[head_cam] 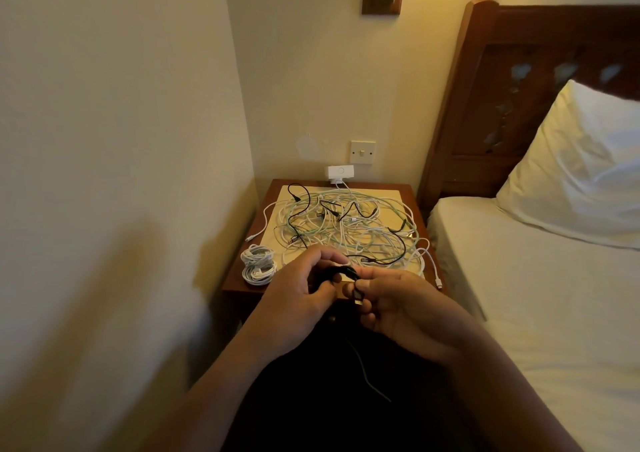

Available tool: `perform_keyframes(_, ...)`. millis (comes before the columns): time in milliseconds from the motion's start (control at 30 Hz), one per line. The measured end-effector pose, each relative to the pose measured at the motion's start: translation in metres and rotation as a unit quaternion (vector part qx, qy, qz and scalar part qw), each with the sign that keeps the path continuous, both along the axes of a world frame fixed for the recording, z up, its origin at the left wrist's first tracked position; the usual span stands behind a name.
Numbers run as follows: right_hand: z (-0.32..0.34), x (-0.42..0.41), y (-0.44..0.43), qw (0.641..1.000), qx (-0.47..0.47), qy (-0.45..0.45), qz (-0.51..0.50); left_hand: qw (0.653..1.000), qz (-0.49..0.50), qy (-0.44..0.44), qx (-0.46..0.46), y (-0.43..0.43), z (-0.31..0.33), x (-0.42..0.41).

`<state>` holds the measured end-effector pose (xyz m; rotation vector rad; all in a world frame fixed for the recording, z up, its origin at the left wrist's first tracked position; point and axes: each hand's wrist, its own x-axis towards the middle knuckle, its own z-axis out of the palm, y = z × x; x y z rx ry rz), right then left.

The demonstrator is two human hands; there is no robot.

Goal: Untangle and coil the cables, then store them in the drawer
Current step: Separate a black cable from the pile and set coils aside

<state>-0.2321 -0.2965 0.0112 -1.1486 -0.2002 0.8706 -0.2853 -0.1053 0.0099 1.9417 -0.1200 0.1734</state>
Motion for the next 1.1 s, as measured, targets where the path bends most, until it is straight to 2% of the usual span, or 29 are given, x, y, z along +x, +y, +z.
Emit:
perform_keyframes(133,0.001,-0.005,0.007,0.999,-0.025,-0.026,-0.005,0.999,0.022,0.013,-0.022,0.001,-0.005,-0.001)
perform_keyframes(200,0.006,-0.008,0.008,0.987,-0.098,-0.123,-0.042,0.993,0.023,0.054,-0.101,0.005,-0.003,-0.001)
perform_keyframes(300,0.011,-0.01,0.004,0.918,-0.228,-0.318,-0.069,0.951,-0.014,0.141,-0.274,0.009,0.0,-0.004)
perform_keyframes(400,0.005,-0.013,0.003,0.89,-0.248,-0.375,-0.081,0.884,-0.065,0.186,-0.423,0.012,-0.003,-0.006)
perform_keyframes(467,-0.001,-0.013,0.003,0.89,-0.241,-0.371,-0.11,0.832,-0.076,0.187,-0.517,0.013,-0.007,-0.007)
perform_keyframes(533,-0.005,-0.013,0.003,0.892,-0.231,-0.364,-0.138,0.797,-0.072,0.186,-0.571,0.012,-0.013,-0.007)
perform_keyframes(667,-0.01,-0.016,0.003,0.911,-0.206,-0.326,-0.149,0.766,-0.062,0.18,-0.614,0.008,-0.019,-0.006)
perform_keyframes(733,-0.012,-0.017,0.004,0.935,-0.172,-0.274,-0.148,0.764,-0.057,0.175,-0.619,0.005,-0.018,-0.005)
perform_keyframes(800,-0.014,-0.017,0.007,0.969,-0.106,-0.176,-0.135,0.771,-0.055,0.171,-0.611,0.001,-0.018,-0.005)
perform_keyframes(867,-0.017,-0.016,0.008,0.988,-0.048,-0.087,-0.119,0.786,-0.056,0.167,-0.593,-0.002,-0.021,-0.005)
perform_keyframes(1000,-0.02,-0.01,0.005,0.99,-0.028,-0.065,-0.126,0.826,-0.019,0.158,-0.541,0.001,-0.025,-0.002)
perform_keyframes(1100,-0.026,-0.007,0.006,0.99,-0.004,-0.023,-0.14,0.818,-0.018,0.185,-0.544,0.002,-0.028,-0.004)
